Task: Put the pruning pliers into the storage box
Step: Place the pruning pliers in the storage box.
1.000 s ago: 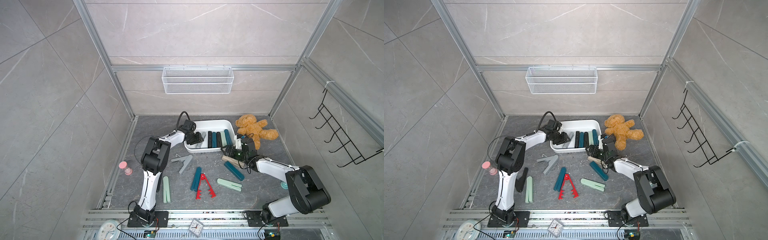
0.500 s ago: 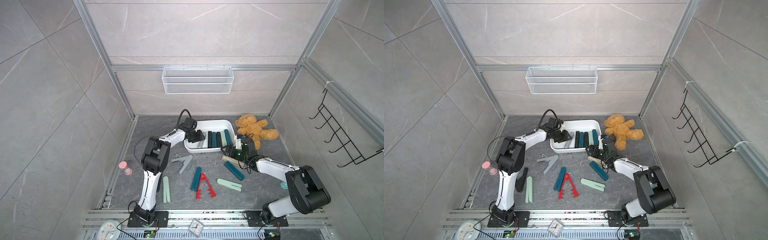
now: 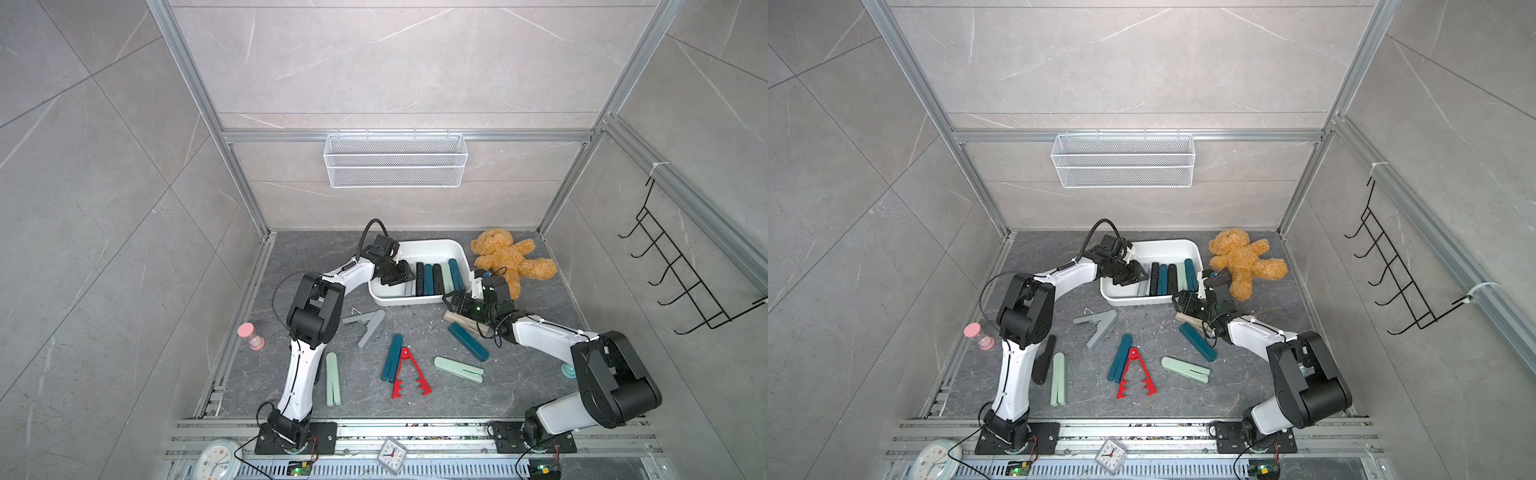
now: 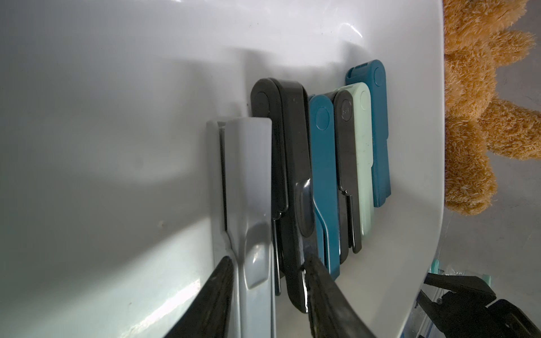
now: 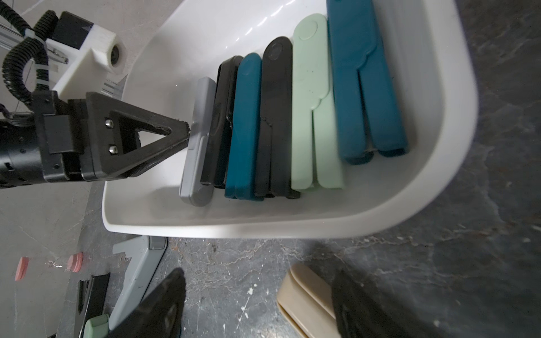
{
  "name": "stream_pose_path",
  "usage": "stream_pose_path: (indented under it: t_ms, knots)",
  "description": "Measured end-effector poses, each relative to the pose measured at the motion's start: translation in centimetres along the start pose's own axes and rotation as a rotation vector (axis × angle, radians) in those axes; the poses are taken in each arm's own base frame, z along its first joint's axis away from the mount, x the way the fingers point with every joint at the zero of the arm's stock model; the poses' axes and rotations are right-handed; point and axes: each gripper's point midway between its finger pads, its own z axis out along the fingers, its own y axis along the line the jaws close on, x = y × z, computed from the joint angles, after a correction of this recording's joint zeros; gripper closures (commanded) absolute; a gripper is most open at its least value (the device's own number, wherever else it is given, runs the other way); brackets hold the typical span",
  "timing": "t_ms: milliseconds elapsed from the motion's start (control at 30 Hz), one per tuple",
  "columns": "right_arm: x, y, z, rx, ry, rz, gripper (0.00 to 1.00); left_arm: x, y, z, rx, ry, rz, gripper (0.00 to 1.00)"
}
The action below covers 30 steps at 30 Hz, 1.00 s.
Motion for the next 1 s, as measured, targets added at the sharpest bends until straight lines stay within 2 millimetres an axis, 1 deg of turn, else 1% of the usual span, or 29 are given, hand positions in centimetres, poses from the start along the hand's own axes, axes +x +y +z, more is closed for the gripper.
stream_pose_path:
  t_ms: [167,433,767,1000]
  knots:
    - [0.0,0.0,0.0,0.001,0.001,0.000,0.21,0.4,-0.7,0.3,0.012,0.010,0.011,0.58]
    - [-0.1,0.1,-0.3,0.004,-0.003,0.000,0.21,0.3,-1.4,0.4,0.037,0.005,0.011,0.58]
    - [-0.2,-0.1,-0.6,0.020,-0.007,0.001,0.20,0.5,-1.2,0.4,0.034,0.005,0.007,0.57]
    - [0.0,-0.3,-0.7,0.030,-0.003,0.000,0.20,0.9,-0.6,0.3,0.009,0.004,0.001,0.55]
